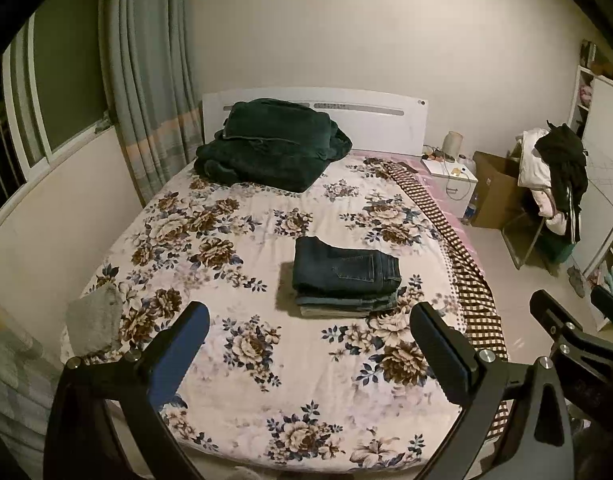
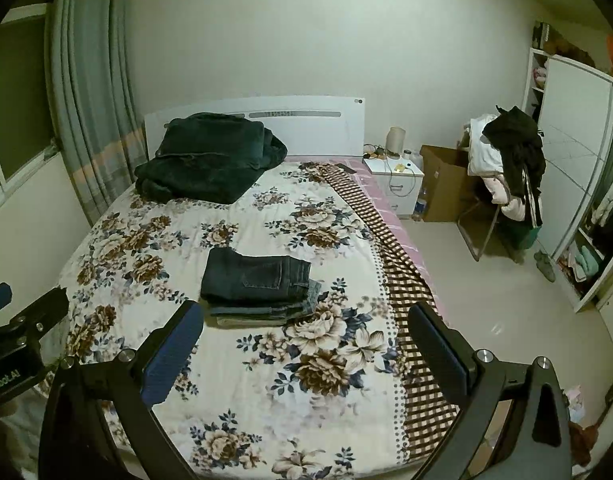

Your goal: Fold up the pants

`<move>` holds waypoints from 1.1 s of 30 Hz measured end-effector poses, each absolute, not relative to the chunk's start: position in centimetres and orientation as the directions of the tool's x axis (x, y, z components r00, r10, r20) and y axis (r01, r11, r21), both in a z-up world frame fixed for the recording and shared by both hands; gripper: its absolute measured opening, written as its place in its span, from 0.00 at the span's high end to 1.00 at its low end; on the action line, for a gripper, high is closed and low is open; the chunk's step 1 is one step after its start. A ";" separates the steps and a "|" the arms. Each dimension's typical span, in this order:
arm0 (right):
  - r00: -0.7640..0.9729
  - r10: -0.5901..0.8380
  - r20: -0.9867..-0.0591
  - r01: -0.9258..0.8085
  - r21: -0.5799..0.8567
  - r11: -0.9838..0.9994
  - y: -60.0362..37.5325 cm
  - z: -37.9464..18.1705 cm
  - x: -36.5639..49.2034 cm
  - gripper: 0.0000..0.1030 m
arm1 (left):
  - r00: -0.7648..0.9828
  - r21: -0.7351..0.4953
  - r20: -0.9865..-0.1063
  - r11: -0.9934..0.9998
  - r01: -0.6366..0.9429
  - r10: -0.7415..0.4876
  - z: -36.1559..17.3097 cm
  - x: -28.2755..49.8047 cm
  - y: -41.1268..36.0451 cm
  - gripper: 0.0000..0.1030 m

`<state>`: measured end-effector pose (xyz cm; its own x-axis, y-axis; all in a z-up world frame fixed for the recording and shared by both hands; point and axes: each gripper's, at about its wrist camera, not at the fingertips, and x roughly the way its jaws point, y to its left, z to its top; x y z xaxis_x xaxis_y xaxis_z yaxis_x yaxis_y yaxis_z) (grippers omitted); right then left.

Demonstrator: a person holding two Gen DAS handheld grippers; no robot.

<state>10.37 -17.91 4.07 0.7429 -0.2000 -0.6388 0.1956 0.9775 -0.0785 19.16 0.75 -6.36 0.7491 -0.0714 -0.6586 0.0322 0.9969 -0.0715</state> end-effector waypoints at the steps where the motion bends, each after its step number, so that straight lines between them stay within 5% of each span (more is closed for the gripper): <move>1: 0.743 -0.200 -0.639 0.196 -0.078 0.977 -17.9 4.0 10.4 0.00 | 0.748 -0.073 -0.659 0.997 0.032 -0.073 -6.4 19.0 0.8 0.00; 33: 0.740 -0.174 -0.650 0.177 -0.061 0.982 -16.8 4.1 9.0 0.00 | 0.751 -0.062 -0.656 0.997 0.046 -0.075 -6.1 17.9 1.4 0.00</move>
